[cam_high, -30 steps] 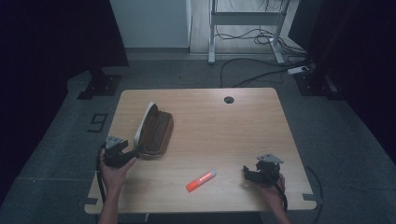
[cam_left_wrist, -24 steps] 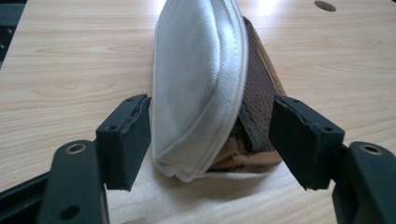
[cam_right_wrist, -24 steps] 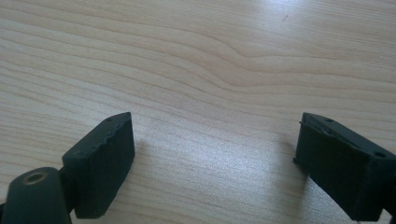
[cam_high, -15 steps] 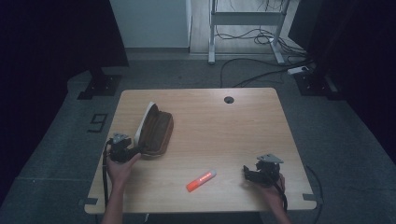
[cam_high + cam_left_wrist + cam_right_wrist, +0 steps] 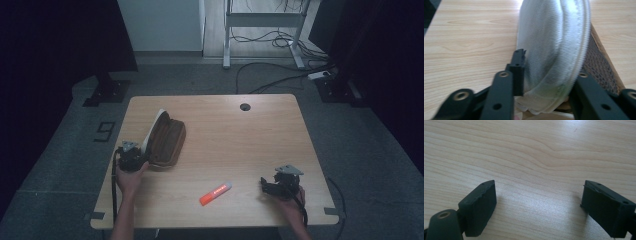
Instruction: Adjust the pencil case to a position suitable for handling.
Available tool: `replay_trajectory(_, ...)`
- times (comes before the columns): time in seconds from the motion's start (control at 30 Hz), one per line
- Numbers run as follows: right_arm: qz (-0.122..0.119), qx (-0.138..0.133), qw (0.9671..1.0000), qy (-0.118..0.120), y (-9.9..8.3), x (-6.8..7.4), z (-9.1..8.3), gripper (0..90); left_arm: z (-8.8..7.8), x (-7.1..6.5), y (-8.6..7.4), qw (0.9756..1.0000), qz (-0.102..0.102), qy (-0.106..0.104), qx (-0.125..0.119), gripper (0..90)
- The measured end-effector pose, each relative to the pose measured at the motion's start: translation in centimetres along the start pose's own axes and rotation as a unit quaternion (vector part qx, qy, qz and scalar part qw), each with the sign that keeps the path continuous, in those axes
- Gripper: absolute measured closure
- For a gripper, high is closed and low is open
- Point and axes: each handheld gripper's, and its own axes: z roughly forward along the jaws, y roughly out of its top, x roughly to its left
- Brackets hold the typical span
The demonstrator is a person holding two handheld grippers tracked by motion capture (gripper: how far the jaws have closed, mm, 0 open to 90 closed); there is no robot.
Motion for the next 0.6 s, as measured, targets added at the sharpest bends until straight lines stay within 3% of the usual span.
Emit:
replay_trajectory(0.07, 0.000, 0.000, 1.0000, 0.000, 0.0, 0.0, 0.0, 12.1, 0.0, 0.3, 0.0, 0.9999, -0.014, 0.009, -0.004, 76.7)
replay_trajectory(0.27, 0.000, 0.000, 1.0000, 0.000, 0.0, 0.0, 0.0, 12.2, -0.3, 0.7, 0.1, 0.9992, -0.034, 0.008, -0.018, 80.9)
replay_trajectory(0.37, 0.000, 0.000, 1.0000, 0.000, 0.0, 0.0, 0.0, 12.2, -0.8, 0.9, 0.4, 0.9981, -0.052, -0.007, -0.031, 81.5)
replay_trajectory(0.6, 0.000, 0.000, 1.0000, 0.000, 0.0, 0.0, 0.0, 12.2, -1.6, 0.9, 0.9, 0.9963, -0.063, -0.033, -0.047, 82.4)
